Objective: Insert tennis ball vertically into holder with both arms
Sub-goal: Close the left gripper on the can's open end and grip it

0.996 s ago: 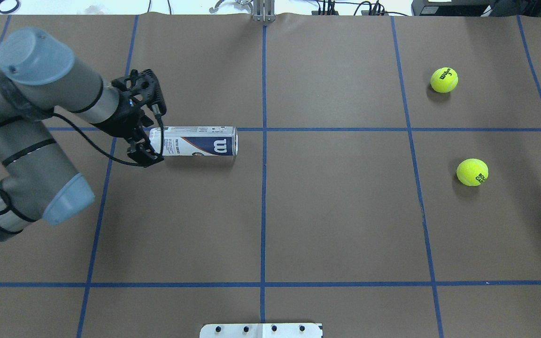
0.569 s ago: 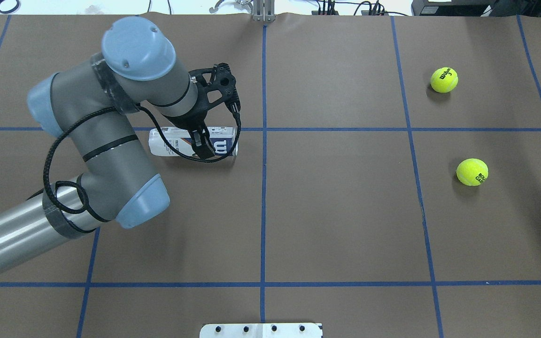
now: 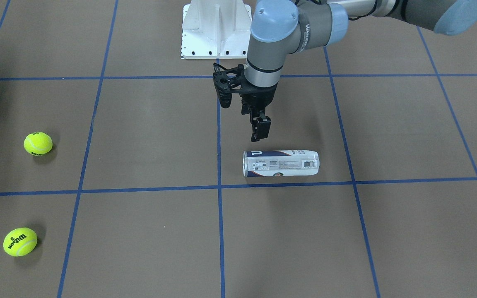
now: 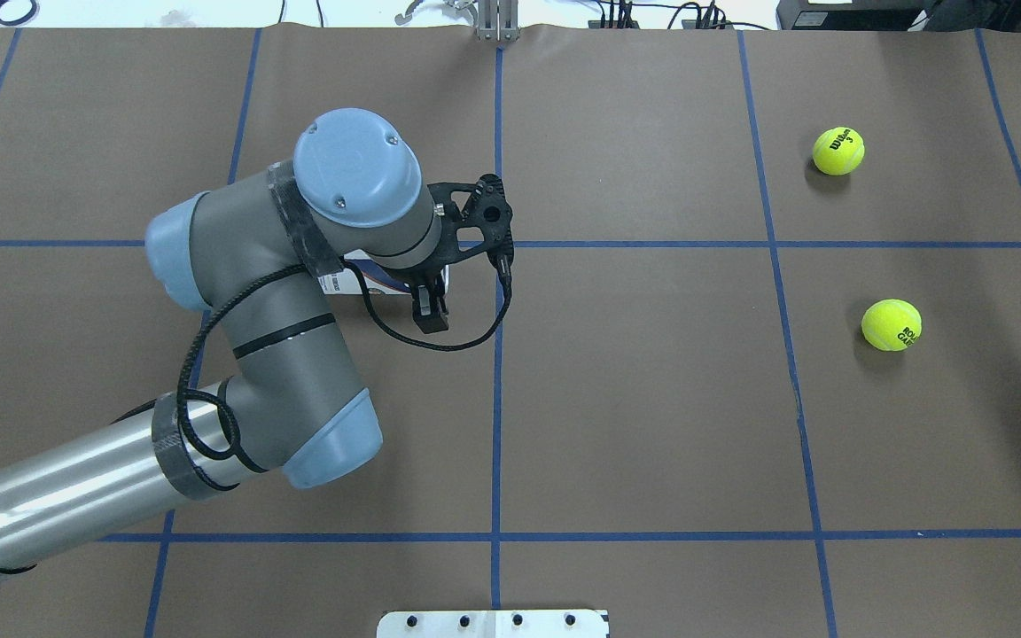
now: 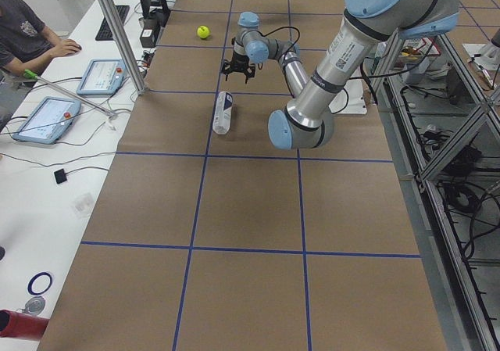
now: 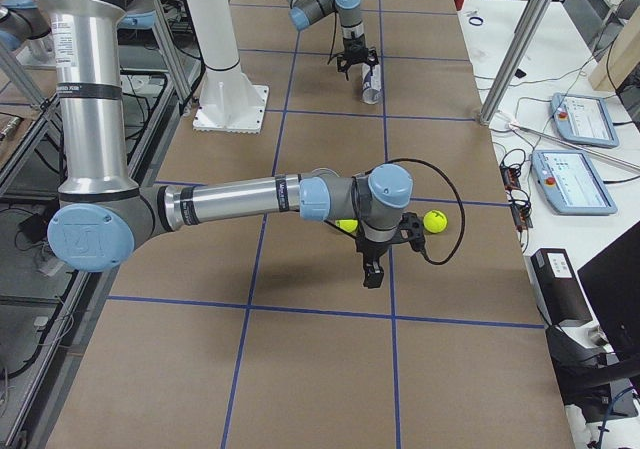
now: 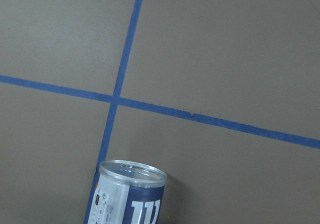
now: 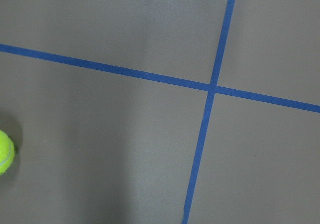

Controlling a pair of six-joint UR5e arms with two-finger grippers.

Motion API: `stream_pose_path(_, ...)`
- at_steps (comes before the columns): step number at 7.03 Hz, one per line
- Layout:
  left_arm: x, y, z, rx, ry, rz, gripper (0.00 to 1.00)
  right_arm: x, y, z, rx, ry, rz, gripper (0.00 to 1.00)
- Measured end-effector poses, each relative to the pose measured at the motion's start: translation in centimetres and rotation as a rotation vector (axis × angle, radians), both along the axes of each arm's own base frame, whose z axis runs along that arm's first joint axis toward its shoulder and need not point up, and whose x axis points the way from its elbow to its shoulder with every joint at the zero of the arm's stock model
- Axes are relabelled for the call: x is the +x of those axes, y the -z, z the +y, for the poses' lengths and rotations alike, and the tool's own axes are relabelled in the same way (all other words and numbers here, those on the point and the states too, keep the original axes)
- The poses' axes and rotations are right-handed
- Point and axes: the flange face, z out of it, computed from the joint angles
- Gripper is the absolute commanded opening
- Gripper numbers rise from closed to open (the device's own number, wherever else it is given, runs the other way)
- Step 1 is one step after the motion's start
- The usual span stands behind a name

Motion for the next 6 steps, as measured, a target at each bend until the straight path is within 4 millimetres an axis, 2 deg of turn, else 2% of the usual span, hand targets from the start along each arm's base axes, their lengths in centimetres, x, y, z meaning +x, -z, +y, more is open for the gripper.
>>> stream_pose_path(2, 1.8, -0.5, -0.4, 0.057, -0.052, -0.045, 0.99, 0.0, 0.1, 0.0, 0.001, -0.001, -0.001, 1.00)
stream_pose_path(6, 3.3, -2.1, -2.0, 0.108, -0.042, -0.055, 0.99, -0.1, 0.8, -0.4, 0.016, -0.001, -0.002, 1.00)
